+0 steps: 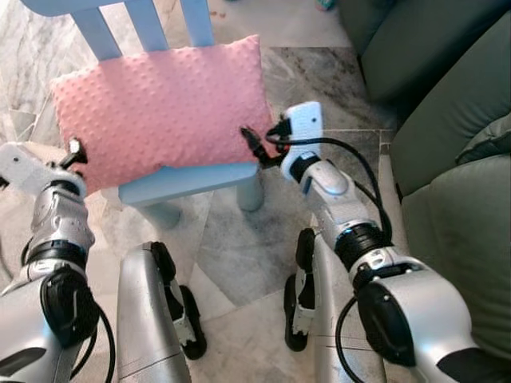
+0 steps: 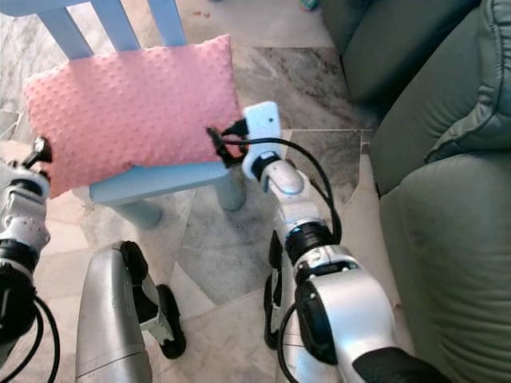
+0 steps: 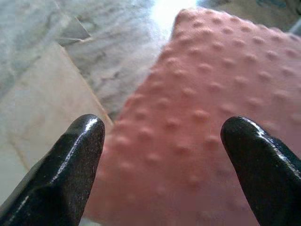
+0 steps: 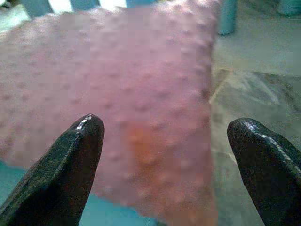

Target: Move the pillow to the sofa

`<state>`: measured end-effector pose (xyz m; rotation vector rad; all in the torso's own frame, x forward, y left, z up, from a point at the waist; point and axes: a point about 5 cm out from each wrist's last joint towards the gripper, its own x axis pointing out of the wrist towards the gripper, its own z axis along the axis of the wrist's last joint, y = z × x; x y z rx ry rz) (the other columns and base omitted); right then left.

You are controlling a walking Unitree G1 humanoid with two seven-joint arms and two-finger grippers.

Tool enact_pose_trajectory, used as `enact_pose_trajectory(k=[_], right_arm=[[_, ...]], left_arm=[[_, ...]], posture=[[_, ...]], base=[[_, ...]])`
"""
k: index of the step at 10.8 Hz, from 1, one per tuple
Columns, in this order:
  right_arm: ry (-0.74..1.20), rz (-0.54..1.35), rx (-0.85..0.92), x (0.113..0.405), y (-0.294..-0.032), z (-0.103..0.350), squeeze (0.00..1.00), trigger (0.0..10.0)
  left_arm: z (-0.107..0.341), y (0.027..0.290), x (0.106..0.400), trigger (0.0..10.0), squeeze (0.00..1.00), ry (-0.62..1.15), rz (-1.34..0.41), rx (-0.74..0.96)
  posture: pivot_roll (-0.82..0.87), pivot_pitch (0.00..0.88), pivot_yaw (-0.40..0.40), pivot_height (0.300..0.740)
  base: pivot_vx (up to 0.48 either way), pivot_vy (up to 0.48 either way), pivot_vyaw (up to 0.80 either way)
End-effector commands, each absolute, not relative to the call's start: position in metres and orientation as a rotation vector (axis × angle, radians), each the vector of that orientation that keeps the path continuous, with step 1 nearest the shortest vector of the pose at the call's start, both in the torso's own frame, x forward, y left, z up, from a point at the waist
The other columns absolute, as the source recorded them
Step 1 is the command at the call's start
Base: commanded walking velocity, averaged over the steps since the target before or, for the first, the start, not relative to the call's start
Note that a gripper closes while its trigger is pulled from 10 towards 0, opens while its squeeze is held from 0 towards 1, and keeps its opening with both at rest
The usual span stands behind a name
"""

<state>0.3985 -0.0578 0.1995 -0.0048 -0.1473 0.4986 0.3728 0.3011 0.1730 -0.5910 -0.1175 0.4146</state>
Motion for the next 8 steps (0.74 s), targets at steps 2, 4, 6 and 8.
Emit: enact_pose_trajectory(k=[2,4,6,8], right_arm=[[-0.107,0.501,0.0,0.395,-0.05,0.188,0.0,10.0],[-0.081,0.493,0.015,0.394,-0.047,0.184,0.0,10.0],[-0.072,0.485,0.026,0.396,-0.042,0.189,0.0,10.0],[-0.084,0.48,0.015,0.398,-0.038,0.196,0.0,10.0]], left_arm=[[0.164,0.289,0.376,10.0,0.0,-0.057,0.386,-0.599],[0.168,0.277,0.382,10.0,0.0,-0.064,0.33,-0.616],[0.169,0.265,0.387,10.0,0.0,-0.039,0.284,-0.586],[0.169,0.267,0.386,10.0,0.0,-0.041,0.283,-0.536]], posture=[[-0.14,0.618,0.021,0.506],[-0.13,0.619,0.027,0.506],[-0.1,0.623,0.034,0.506],[-0.08,0.631,0.042,0.506]], base=[[0.0,0.0,0.0],[0.0,0.0,0.0],[0.0,0.0,0.0],[0.0,0.0,0.0]])
